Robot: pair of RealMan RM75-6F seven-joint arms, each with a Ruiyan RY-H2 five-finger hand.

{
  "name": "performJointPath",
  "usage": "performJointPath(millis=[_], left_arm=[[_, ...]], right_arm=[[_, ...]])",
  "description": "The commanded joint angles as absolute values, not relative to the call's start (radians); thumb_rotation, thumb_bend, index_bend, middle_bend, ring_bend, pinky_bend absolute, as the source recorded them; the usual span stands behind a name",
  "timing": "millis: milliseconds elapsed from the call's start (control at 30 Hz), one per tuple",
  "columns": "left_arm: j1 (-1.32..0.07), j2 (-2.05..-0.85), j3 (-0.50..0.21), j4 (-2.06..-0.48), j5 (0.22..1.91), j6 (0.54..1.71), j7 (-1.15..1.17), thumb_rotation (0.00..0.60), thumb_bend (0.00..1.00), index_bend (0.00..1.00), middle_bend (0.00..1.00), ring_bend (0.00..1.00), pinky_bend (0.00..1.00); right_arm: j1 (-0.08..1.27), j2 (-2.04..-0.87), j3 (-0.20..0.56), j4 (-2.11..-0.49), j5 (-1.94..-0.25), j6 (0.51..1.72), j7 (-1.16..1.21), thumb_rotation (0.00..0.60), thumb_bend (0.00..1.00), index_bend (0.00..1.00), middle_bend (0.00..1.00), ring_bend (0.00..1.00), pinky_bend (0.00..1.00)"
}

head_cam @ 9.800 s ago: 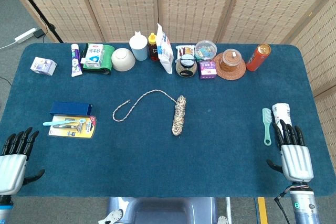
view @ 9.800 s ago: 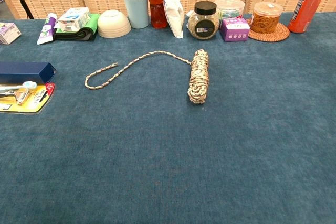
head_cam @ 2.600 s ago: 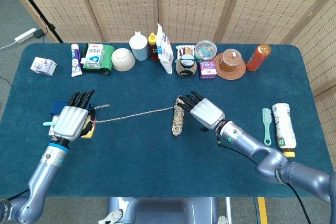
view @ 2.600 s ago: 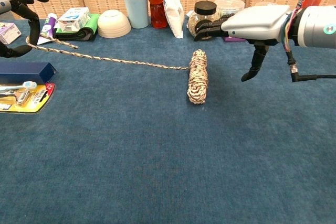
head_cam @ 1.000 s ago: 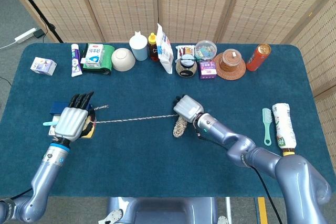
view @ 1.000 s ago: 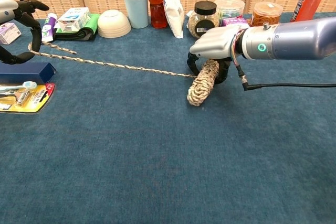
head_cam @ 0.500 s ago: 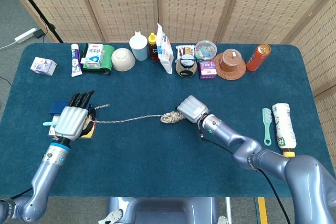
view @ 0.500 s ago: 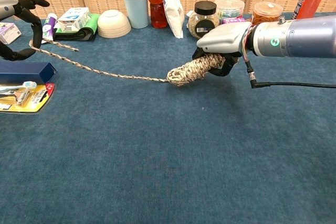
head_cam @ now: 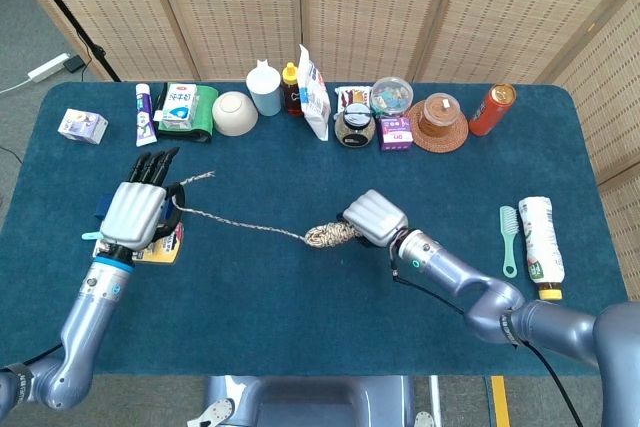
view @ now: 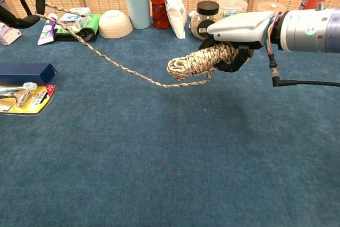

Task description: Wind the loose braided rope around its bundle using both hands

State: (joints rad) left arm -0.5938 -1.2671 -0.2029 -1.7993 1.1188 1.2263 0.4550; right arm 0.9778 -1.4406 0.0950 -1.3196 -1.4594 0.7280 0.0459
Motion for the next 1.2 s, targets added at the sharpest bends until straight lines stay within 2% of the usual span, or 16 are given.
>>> performJointPath(millis=[33,200,367,567,833,933,1200], left_arm=[[-0.600,-1.269,-0.204,-1.798,1.117,1.222,0.466,0.600,0.41,0.59,0.00,0.00,0.00],[-0.600,-1.278,-0.181,-1.815,1.121,1.216,0.493,0.600,0.41,0.59,0.00,0.00,0.00],[-0.594,-1.276,-0.158,-1.842,1.135,1.216,0.513,0.600,0.41,0.59,0.00,0.00,0.00],[-0.583,-1.225,-0.136,-1.977,1.188,1.224,0.525,0.600,0.41,0.59,0.00,0.00,0.00],[-0.591,-1.150,-0.166,-2.137,1.234,1.237,0.528,0.600,0.41,0.59,0.00,0.00,0.00],[-0.616,-1.121,-0.226,-2.208,1.218,1.250,0.535,0.600,0.41,0.60,0.00,0.00,0.00],[-0.697,-1.099,-0.350,-2.268,1.095,1.251,0.555,0.600,0.41,0.60,0.00,0.00,0.00]], right_arm=[[0.950,-1.404,0.127,-1.409,-1.397,0.749,0.092,0.600,0.85,0.57,0.57,0.64,0.92],[0.928,-1.384,0.201,-1.533,-1.186,0.771,0.005,0.600,0.91,0.58,0.57,0.64,0.92],[0.943,-1.380,0.234,-1.623,-0.952,0.819,-0.162,0.600,0.94,0.59,0.58,0.65,0.93],[1.030,-1.447,0.242,-1.671,-0.589,1.024,-0.531,0.600,0.97,0.61,0.60,0.67,0.94],[1.084,-1.521,0.227,-1.627,-0.452,1.108,-0.707,0.600,0.98,0.62,0.61,0.68,0.95],[1.092,-1.553,0.221,-1.597,-0.433,1.106,-0.732,0.600,0.98,0.62,0.61,0.68,0.95],[1.086,-1.585,0.205,-1.581,-0.454,1.098,-0.748,0.600,0.98,0.62,0.61,0.68,0.95]])
